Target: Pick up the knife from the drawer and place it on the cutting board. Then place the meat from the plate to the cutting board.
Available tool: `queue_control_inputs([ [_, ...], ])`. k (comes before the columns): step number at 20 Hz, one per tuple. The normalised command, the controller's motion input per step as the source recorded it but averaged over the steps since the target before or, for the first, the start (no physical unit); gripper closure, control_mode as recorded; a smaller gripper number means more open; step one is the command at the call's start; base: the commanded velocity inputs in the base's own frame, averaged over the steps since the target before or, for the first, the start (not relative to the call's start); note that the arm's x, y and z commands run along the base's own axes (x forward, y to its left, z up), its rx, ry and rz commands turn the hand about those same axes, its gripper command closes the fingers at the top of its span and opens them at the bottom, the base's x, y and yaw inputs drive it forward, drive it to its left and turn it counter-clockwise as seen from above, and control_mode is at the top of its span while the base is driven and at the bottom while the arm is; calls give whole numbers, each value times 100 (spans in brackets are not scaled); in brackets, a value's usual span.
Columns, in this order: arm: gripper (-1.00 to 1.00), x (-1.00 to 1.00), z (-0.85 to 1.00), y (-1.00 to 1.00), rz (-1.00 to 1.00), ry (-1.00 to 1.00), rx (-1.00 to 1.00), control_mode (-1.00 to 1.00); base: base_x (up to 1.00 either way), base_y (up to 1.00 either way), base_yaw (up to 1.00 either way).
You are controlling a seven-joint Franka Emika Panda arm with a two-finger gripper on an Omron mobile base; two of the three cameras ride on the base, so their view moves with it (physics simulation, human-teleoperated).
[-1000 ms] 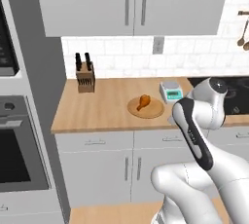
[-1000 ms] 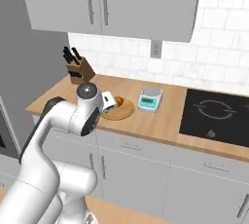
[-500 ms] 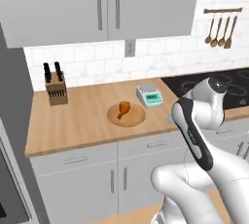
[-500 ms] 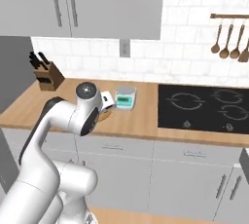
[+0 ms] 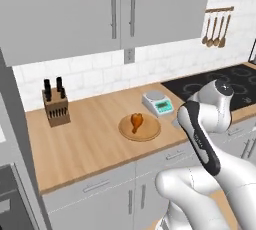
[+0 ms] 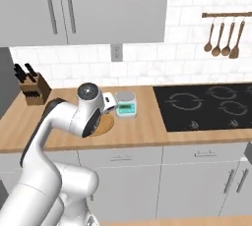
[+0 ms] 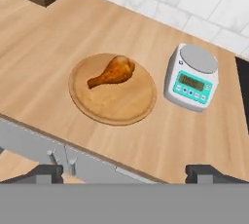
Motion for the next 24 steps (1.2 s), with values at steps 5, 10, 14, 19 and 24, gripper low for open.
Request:
queue_control_inputs([
  [5,-100,0,0,0,0,0,0,100,43,50,-29],
  [10,-100,4,-6,4,-23,3,0,-100,0,0,0],
  [14,-100,0,-12,9,-26,2,0,-100,0,0,0],
  [19,-100,0,-16,39,-28,9,6,-100,0,0,0],
  [24,-100,0,-34,44,-20,16,15,-100,0,0,0],
])
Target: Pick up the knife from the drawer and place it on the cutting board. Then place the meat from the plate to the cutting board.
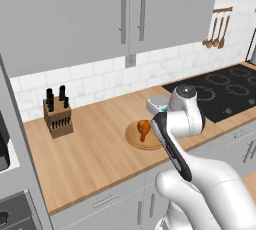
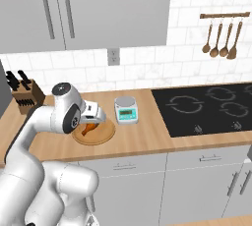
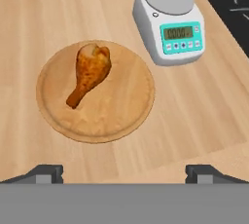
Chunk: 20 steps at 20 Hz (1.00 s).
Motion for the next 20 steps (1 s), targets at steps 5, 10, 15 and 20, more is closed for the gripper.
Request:
queue_control_inputs([
  [5,-100,13,-29,34,-17,9,17,-100,0,0,0],
  [10,-100,29,-25,36,-7,0,7,-100,0,0,0],
  [15,-100,37,-24,23,-6,0,1,-100,0,0,0],
  [20,-100,53,-18,4,-3,0,0,-100,0,0,0],
])
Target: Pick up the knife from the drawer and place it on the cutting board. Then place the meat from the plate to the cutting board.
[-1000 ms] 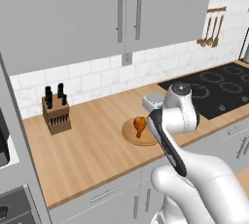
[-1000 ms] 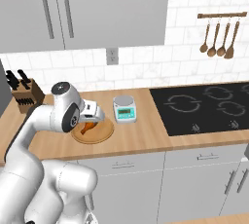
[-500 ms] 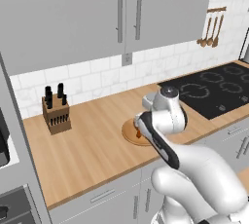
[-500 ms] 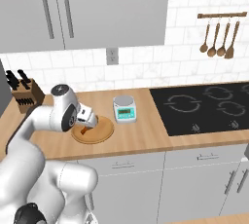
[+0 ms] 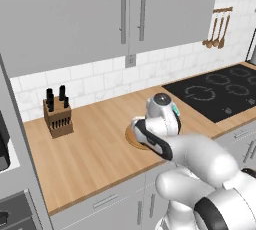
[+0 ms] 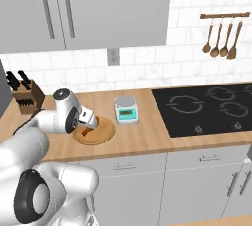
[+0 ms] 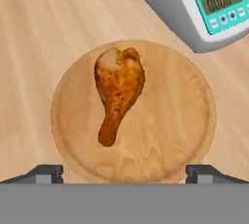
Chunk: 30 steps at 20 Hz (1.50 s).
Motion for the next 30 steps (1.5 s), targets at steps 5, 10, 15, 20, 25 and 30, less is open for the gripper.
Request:
queue_control_inputs([
  [5,-100,47,-19,0,-2,0,0,-100,0,0,0],
  [10,-100,42,-21,0,-2,0,0,-100,0,0,0],
  [15,-100,38,-32,0,-2,0,0,-100,0,0,0],
  [20,-100,37,-27,0,-1,0,0,-100,0,0,0],
  [25,-100,32,-25,0,-1,0,0,-100,0,0,0],
  [30,100,13,-31,0,-1,0,0,-100,0,0,0],
])
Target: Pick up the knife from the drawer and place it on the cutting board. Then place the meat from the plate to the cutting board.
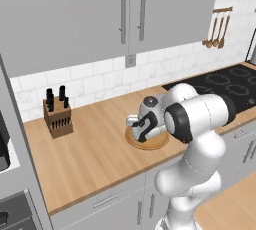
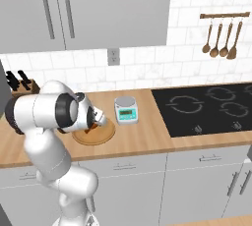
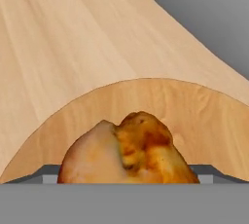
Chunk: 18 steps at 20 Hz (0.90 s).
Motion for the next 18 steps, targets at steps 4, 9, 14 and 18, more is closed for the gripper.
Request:
queue_control_inputs([
  [4,100,-23,-33,0,0,0,0,-100,0,0,0],
  [9,100,-74,45,-18,2,-12,6,-100,0,0,0],
  [14,100,-64,100,-32,2,-5,10,-100,0,0,0],
  [18,100,0,100,-16,0,-9,9,-100,0,0,0],
])
